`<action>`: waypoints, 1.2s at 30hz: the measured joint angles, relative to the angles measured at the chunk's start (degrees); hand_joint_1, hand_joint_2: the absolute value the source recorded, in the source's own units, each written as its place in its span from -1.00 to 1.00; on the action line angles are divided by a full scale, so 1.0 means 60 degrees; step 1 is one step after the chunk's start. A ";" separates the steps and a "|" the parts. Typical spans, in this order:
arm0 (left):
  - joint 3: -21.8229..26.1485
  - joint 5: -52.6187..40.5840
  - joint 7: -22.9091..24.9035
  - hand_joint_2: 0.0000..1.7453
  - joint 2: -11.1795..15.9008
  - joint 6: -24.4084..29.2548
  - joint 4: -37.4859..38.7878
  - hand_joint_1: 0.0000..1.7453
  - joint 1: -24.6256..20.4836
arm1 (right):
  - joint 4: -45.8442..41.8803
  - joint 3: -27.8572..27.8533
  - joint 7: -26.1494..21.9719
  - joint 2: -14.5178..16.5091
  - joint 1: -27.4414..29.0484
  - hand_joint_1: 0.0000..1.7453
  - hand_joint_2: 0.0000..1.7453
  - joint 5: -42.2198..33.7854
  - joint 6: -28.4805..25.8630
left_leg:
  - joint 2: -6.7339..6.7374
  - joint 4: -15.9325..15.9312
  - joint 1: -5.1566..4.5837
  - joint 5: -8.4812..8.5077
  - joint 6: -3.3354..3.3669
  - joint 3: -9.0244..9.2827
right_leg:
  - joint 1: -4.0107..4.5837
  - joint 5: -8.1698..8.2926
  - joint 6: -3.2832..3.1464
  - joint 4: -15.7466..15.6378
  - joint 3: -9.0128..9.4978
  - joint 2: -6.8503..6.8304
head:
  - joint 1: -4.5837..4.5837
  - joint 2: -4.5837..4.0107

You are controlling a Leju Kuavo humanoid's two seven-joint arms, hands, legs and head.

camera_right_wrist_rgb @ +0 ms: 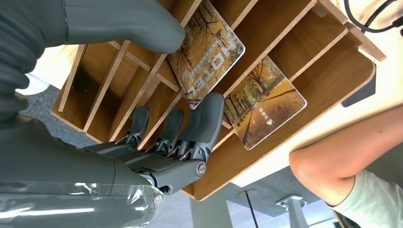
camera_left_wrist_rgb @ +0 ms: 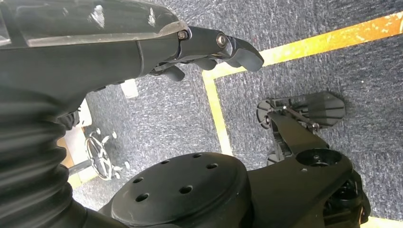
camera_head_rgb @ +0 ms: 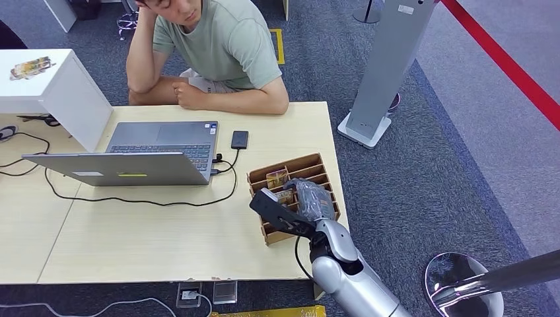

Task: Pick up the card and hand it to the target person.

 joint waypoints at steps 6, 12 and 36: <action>0.0000 0.0000 0.0022 1.00 0.0000 0.0002 0.0000 -1.00 0.0001 | 0.0160 0.0035 -0.0064 0.0043 -0.0061 -0.02 1.00 -0.0057 -0.0006 | 0.0001 0.0000 0.0000 0.0000 0.0000 0.0002 | 0.0000 0.0000 0.0000 0.0000 0.0001 0.0001 | 0.0006 0.0001; 0.0000 0.0000 0.0039 1.00 0.0000 0.0002 0.0000 -1.00 0.0001 | 0.0295 0.0045 -0.0115 0.0075 -0.0126 0.21 1.00 -0.0061 -0.0011 | 0.0000 0.0000 0.0000 0.0000 0.0000 0.0002 | 0.0000 0.0000 0.0000 0.0000 0.0001 0.0000 | 0.0000 0.0000; 0.0000 0.0044 -0.0125 1.00 0.0000 0.0039 0.0000 -1.00 0.0003 | 0.0559 0.0130 -0.0816 0.0140 -0.0133 0.74 1.00 -0.0014 -0.1122 | 0.0001 0.0001 0.0000 0.0000 0.0000 0.0004 | 0.0000 0.0000 0.0000 0.0000 0.0001 0.0001 | 0.0011 0.0001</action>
